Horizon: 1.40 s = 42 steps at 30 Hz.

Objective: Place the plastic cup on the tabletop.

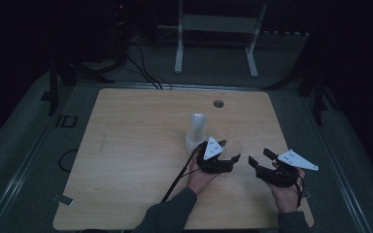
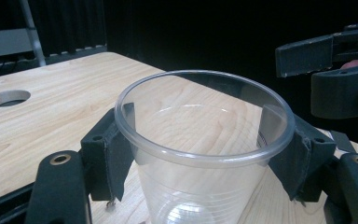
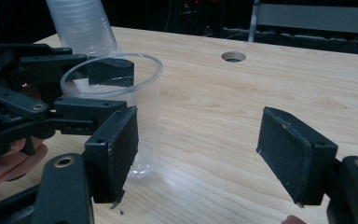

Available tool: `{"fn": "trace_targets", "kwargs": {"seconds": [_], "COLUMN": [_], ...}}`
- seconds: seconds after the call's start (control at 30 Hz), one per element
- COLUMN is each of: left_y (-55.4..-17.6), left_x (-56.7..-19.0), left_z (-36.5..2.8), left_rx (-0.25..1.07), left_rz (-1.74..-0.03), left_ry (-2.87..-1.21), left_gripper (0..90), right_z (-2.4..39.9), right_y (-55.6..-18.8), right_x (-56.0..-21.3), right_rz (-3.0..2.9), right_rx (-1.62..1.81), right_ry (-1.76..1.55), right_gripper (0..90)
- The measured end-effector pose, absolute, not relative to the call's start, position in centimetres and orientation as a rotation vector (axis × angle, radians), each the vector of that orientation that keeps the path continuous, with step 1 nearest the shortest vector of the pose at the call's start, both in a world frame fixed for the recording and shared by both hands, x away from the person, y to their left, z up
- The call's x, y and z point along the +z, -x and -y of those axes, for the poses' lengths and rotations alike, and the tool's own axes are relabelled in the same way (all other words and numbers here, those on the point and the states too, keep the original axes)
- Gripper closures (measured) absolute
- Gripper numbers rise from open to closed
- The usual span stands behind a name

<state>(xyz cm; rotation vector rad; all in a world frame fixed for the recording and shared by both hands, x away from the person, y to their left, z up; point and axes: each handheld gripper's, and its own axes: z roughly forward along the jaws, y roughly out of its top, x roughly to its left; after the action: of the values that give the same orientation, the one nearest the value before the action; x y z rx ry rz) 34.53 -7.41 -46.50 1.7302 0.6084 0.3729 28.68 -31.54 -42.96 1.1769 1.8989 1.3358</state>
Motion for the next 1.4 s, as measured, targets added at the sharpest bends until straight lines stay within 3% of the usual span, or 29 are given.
{"fn": "trace_targets", "kwargs": {"seconds": [1.4], "left_y": [-34.7], "left_x": [-47.9], "left_z": [7.8], "left_rx": [0.366], "left_rz": [-0.624], "left_ry": [-1.765], "left_gripper": [28.2], "right_z": [31.5], "right_y": [-28.7], "right_x": [-43.0], "right_rz": [-1.904], "right_rx": [1.338], "right_ry": [-1.176], "right_gripper": [28.7]}}
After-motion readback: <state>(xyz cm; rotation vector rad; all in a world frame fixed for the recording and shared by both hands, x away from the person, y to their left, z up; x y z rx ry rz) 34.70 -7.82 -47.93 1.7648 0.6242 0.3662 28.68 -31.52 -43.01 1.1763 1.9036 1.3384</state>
